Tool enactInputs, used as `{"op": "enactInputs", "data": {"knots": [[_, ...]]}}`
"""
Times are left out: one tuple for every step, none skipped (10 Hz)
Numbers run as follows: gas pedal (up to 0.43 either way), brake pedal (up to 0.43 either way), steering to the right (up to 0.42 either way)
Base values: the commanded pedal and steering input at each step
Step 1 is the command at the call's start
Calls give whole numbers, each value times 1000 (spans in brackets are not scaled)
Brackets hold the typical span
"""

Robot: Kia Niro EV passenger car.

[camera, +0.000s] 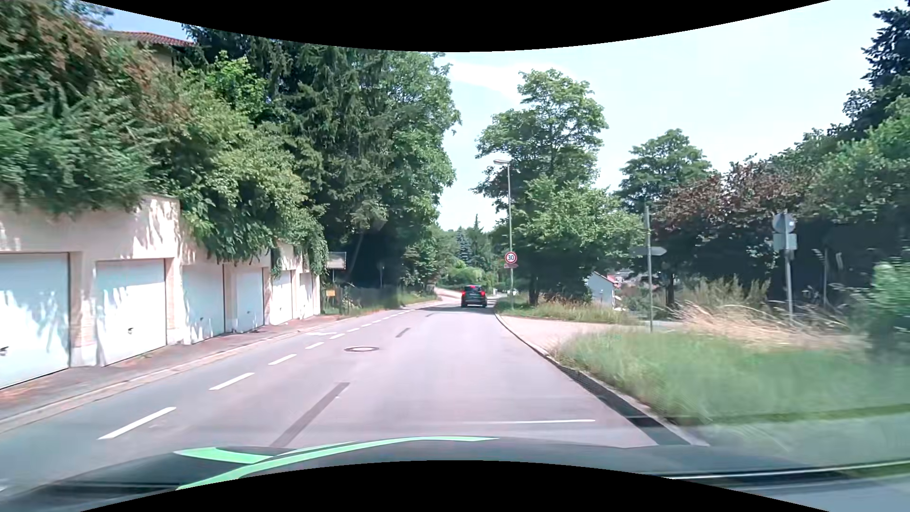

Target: Follow the waypoints while adhering to traffic rules and regulations

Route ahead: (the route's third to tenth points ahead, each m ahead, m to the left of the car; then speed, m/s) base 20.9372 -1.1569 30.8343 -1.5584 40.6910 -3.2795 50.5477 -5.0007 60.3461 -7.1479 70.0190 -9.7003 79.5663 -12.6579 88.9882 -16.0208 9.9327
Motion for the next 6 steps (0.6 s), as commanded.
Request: {"op": "enactInputs", "data": {"knots": [[0, 201, 4], [0, 207, 4], [0, 213, 5], [0, 213, 5], [0, 213, 5], [0, 213, 5]]}}
